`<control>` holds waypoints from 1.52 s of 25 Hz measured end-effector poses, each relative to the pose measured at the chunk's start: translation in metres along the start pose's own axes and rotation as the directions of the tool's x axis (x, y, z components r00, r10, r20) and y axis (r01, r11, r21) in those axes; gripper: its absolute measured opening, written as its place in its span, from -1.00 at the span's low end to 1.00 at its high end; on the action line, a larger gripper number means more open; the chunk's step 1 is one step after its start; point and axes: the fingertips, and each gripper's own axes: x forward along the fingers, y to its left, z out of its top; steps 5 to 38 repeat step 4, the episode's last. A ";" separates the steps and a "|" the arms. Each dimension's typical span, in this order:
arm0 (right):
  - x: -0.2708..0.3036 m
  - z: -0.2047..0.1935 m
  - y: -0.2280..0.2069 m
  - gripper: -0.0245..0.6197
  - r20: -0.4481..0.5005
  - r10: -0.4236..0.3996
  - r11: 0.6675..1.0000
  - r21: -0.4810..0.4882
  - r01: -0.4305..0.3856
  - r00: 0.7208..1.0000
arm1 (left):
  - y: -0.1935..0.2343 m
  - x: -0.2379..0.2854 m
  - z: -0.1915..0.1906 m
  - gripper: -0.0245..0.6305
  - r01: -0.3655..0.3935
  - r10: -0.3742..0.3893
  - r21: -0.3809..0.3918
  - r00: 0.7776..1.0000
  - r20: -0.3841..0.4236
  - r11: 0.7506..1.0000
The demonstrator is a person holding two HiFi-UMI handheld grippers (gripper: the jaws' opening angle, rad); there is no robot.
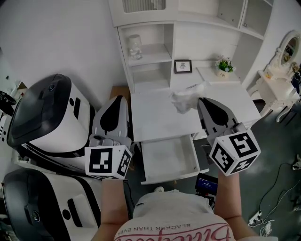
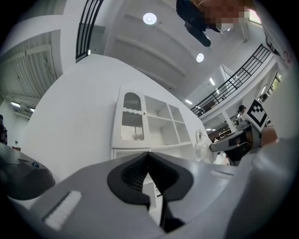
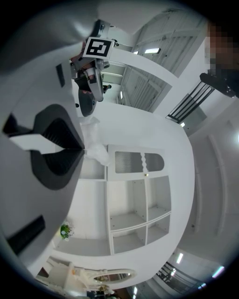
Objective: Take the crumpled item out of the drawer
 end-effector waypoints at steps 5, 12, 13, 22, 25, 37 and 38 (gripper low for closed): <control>-0.003 0.002 0.001 -0.90 0.005 -0.002 1.000 -0.002 0.002 1.000 | -0.001 -0.003 0.001 -0.90 0.002 -0.002 0.001 1.000 0.002 1.000; -0.003 0.002 0.001 -0.90 0.005 -0.002 1.000 -0.002 0.002 1.000 | -0.001 -0.003 0.001 -0.90 0.002 -0.002 0.001 1.000 0.002 1.000; -0.003 0.002 0.001 -0.90 0.005 -0.002 1.000 -0.002 0.002 1.000 | -0.001 -0.003 0.001 -0.90 0.002 -0.002 0.001 1.000 0.002 1.000; -0.003 0.002 0.001 -0.90 0.005 -0.002 1.000 -0.002 0.002 1.000 | -0.001 -0.003 0.001 -0.90 0.002 -0.002 0.001 1.000 0.002 1.000; -0.003 0.002 0.001 -0.90 0.005 -0.002 1.000 -0.002 0.002 1.000 | -0.001 -0.003 0.001 -0.90 0.002 -0.002 0.001 1.000 0.002 1.000; -0.003 0.002 0.001 -0.90 0.005 -0.002 1.000 -0.002 0.002 1.000 | -0.001 -0.003 0.001 -0.90 0.002 -0.002 0.001 1.000 0.002 1.000; -0.003 0.002 0.001 -0.90 0.005 -0.002 1.000 -0.002 0.002 1.000 | -0.001 -0.003 0.001 -0.90 0.002 -0.002 0.001 1.000 0.002 1.000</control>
